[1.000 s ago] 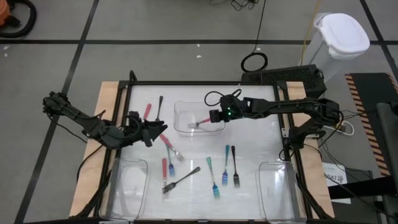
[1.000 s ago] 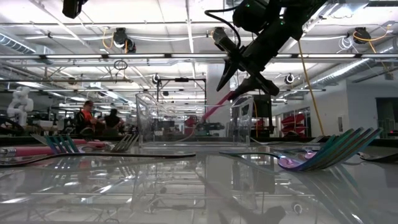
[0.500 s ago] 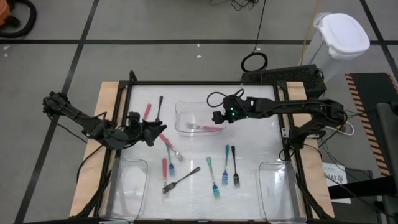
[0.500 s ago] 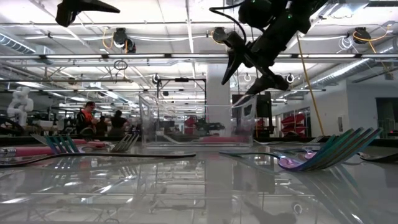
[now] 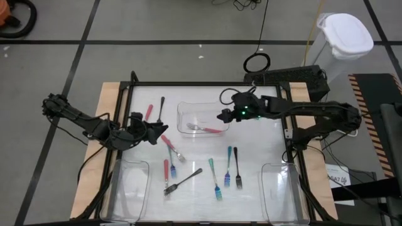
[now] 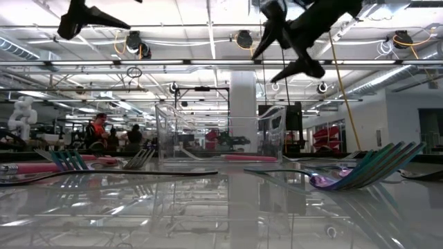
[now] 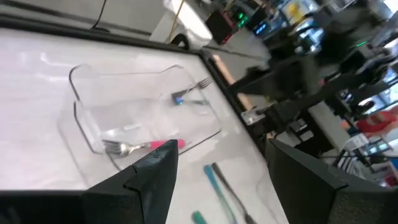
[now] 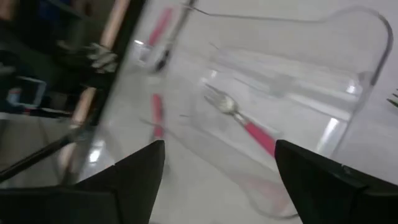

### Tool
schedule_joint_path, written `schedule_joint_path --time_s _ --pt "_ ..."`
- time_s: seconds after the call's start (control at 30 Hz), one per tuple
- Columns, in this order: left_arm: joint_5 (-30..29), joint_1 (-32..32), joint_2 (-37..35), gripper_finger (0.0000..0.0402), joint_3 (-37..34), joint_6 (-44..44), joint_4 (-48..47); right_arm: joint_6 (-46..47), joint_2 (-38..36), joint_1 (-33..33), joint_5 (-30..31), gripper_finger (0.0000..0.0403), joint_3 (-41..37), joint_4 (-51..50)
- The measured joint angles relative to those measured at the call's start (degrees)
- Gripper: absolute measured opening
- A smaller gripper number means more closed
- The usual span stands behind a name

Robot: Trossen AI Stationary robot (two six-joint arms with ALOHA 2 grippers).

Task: Sort silverware by color (type)
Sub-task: Put the pink fork into the middle transparent bin

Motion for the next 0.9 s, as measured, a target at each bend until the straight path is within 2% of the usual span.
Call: schedule_joint_path --time_s 0.17,0.37,0.5,0.63,0.8,0.9 --pt "6.71 5.7 0.0 0.0242 1.25 -0.35 -6.71 -2.54 -5.89 0.7 0.09 0.0299 0.0 -1.15" --pt "12.48 13.99 -0.02 0.0242 4.48 -3.02 -23.12 -7.57 -10.09 0.77 0.24 0.0299 0.0 -4.83" --pt "18.62 18.9 -0.01 0.0242 4.87 -2.81 -31.02 -9.49 -10.81 0.78 0.26 0.0299 0.0 -4.73" --pt "25.42 22.99 -0.01 0.0242 4.87 0.01 -34.09 -10.32 -10.73 0.79 0.32 0.0299 0.0 -4.08" --pt "27.88 27.41 0.4 0.0242 4.87 0.07 -38.65 -10.95 -10.07 0.77 0.35 0.0299 0.0 -3.67" --pt "33.05 31.55 1.57 0.0242 4.78 0.27 -42.87 -12.04 -10.15 0.77 0.35 0.0299 0.0 -3.55"
